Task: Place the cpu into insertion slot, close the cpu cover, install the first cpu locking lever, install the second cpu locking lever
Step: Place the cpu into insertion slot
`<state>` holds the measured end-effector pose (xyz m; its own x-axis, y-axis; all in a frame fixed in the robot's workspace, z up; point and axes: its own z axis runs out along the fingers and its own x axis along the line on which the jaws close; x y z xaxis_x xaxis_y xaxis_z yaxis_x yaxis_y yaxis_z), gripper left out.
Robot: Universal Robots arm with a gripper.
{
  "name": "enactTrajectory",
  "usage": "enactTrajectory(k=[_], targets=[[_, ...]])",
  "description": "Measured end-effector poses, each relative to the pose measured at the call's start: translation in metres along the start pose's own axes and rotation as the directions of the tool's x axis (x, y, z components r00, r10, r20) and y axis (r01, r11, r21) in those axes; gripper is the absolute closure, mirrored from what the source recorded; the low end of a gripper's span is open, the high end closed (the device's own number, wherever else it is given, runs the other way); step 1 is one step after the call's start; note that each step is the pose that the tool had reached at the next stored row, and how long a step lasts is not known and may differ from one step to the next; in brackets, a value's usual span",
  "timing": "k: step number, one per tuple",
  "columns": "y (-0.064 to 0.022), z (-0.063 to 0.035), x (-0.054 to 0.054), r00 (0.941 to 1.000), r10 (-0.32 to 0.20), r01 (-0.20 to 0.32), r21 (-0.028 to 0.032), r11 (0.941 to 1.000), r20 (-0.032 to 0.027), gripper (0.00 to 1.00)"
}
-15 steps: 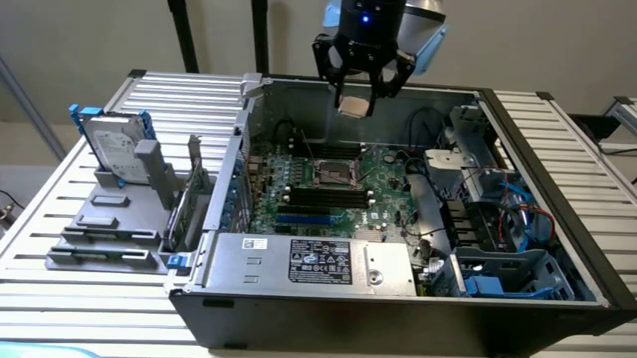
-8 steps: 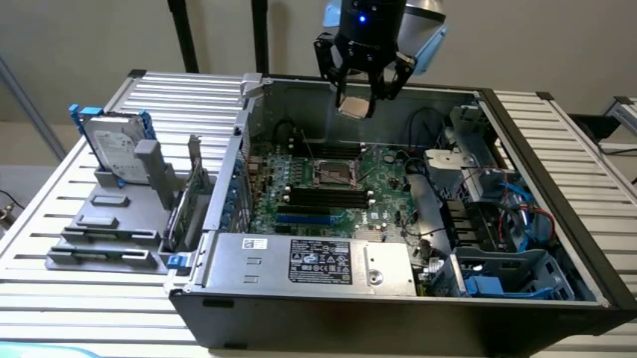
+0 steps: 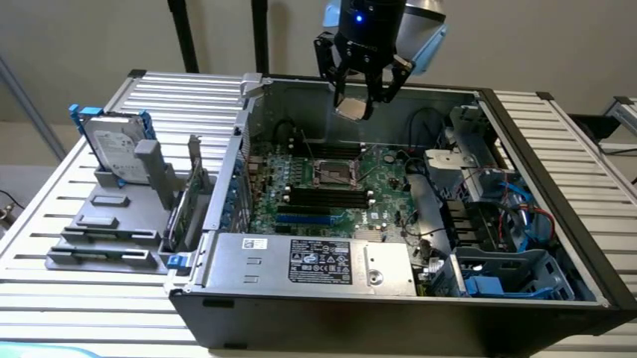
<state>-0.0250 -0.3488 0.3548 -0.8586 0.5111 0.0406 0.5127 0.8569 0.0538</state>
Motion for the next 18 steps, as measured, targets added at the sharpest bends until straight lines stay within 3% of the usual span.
enactTrajectory(k=[4,10,14,18], targets=[[0.0,0.0006,0.0,0.999,0.044,-0.044,0.0099,0.999,-0.0088,0.46],[-0.0001,0.0016,-0.0001,0.9922,0.124,-0.124,0.0149,0.9921,-0.012,0.46],[-0.0001,0.0024,-0.0002,0.9832,0.182,-0.182,0.0144,0.9832,-0.0102,0.46],[-0.0001,0.0033,-0.0002,0.9701,0.243,-0.243,0.0127,0.9701,-0.0076,0.46]])
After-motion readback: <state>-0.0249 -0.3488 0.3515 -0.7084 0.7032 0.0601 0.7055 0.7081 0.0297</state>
